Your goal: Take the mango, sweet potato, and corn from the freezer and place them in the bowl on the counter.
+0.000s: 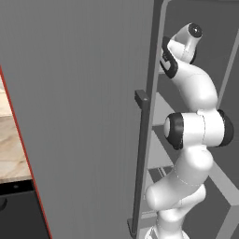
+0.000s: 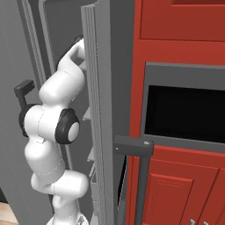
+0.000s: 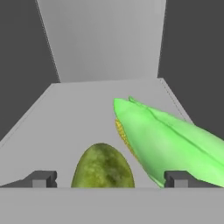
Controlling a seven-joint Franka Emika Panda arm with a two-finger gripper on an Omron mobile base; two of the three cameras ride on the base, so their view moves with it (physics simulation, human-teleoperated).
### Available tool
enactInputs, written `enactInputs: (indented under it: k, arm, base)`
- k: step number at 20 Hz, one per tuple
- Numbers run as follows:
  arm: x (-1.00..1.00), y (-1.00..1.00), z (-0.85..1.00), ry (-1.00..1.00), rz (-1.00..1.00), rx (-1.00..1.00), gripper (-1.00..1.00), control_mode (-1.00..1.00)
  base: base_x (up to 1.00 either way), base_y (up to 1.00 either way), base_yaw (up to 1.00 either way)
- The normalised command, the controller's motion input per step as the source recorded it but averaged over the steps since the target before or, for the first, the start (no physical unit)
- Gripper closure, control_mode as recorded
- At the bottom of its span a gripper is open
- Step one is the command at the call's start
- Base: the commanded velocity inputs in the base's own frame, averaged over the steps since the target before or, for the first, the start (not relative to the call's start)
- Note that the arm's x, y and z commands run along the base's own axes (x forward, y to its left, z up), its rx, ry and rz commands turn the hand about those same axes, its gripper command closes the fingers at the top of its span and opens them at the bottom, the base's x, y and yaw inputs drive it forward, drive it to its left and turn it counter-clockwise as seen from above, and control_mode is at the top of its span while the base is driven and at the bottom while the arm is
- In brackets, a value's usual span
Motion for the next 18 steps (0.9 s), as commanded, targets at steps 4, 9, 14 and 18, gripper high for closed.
enactInputs:
  k: [4, 9, 14, 18]
  arm:
    - [0.0, 0.0, -0.23, 0.07, 0.0, 0.0, -1.0, -1.0]
    - [0.0, 0.0, -0.31, 0.05, 0.0, 0.0, -1.0, -1.0]
    - [0.0, 0.0, -0.38, 0.02, 0.0, 0.0, -1.0, -1.0]
    - [0.0, 0.0, -0.42, 0.01, 0.0, 0.0, -1.0, -1.0]
  base:
    - [0.0, 0.0, 0.0]
    - [0.0, 0.0, 0.0]
    - [0.0, 0.0, 0.0]
    - [0.0, 0.0, 0.0]
